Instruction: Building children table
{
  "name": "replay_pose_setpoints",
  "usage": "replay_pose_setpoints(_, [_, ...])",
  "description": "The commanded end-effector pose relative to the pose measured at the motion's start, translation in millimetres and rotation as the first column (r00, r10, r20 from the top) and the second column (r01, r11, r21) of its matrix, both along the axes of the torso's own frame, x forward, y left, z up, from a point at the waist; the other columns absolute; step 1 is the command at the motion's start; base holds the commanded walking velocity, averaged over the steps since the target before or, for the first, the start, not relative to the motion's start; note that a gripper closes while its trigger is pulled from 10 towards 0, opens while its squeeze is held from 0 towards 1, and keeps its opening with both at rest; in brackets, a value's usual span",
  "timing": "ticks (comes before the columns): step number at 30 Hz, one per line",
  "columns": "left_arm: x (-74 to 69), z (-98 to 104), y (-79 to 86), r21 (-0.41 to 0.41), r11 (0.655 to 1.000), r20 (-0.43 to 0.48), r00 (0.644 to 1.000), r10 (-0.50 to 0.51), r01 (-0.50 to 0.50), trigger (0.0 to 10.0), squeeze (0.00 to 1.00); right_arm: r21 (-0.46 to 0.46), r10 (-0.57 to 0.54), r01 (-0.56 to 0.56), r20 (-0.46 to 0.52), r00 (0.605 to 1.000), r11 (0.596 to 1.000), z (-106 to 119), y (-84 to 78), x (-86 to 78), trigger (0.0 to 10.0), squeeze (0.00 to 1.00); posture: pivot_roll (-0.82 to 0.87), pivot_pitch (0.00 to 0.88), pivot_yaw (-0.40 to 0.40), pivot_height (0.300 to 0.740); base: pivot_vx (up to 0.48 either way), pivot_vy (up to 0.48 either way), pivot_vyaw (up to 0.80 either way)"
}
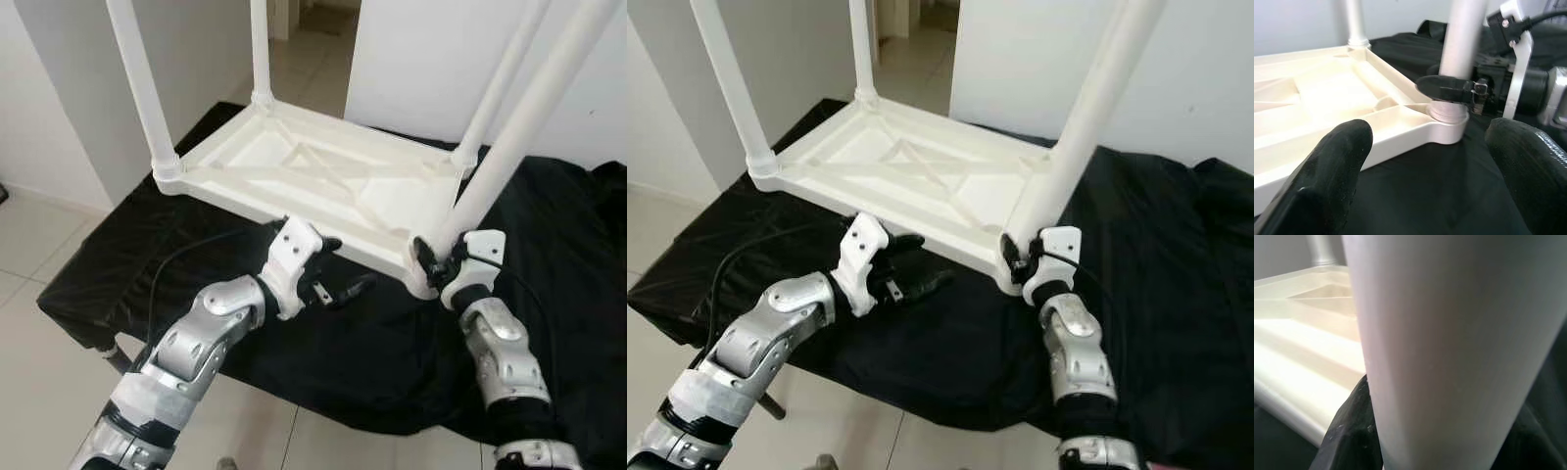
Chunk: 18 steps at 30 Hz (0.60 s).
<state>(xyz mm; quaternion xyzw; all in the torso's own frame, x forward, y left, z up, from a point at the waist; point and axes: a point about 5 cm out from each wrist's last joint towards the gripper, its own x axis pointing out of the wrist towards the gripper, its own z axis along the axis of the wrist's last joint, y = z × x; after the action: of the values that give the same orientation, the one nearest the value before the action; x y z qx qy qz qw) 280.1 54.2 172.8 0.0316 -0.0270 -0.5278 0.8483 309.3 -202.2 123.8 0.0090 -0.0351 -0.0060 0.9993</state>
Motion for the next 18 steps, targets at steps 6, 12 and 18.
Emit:
replay_pose_setpoints(6, [13.1, 5.8, 3.2, -0.031, 0.992, 0.025, 0.992, 0.122, -0.121, 10.0, 0.00, 0.000, -0.311, 0.313, -0.085, 0.946, 0.950, -22.2, -28.3, -16.9, 10.0, 0.00, -0.08, 0.000, -0.030, 0.740, 0.000, 0.000, 0.00])
replay_pose_setpoints(12, [9.4, 1.3, -1.4, -0.039, 0.990, 0.008, 0.991, 0.133, -0.133, 10.0, 0.00, -0.064, -0.545, 0.541, -0.097, 0.833, 0.839, -31.3, -37.8, -36.8, 10.0, 0.00, -0.08, 0.000, -0.038, 0.740, 0.000, 0.000, 0.00])
replay_pose_setpoints(18, [2.5, -4.2, -4.4, -0.034, 0.994, 0.000, 0.994, 0.107, -0.107, 10.0, 0.00, -0.034, -0.523, 0.523, -0.103, 0.846, 0.852, -33.1, -32.4, -39.0, 10.0, 0.93, -0.07, 0.000, -0.043, 0.740, 0.000, 0.000, 0.00])
